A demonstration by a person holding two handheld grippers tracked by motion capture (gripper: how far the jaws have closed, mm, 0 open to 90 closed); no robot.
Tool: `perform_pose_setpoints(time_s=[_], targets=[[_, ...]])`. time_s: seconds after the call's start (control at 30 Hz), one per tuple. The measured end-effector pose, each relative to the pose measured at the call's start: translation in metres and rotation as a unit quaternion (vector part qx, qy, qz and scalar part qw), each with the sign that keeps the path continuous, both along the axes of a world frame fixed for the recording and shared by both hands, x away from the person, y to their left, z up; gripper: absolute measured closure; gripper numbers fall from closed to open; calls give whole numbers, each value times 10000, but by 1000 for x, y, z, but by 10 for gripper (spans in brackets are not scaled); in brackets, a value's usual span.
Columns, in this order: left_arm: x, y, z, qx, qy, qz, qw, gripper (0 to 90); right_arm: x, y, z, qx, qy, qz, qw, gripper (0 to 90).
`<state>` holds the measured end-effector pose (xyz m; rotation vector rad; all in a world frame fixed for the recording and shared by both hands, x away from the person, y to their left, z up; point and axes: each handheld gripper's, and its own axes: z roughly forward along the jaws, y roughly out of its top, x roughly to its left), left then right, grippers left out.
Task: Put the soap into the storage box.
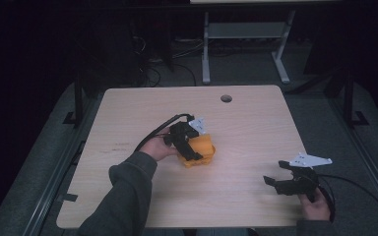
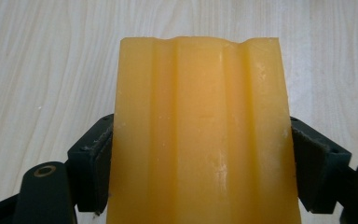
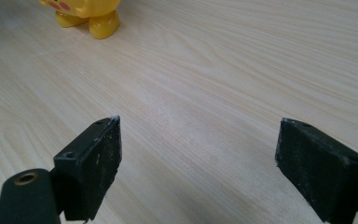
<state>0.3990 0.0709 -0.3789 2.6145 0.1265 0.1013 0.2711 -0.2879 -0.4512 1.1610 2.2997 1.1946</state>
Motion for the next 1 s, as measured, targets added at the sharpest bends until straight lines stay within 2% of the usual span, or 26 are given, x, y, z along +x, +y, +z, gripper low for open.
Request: perform_pose_setpoints(time_s=[0.63, 1.0], targets=[[7, -5, -16, 140, 176, -16, 9997, 207, 0, 0, 0, 1, -23, 11, 10000, 139], [7, -3, -18, 82, 188, 6, 9998, 206, 0, 0, 0, -4, -20, 24, 10000, 139]])
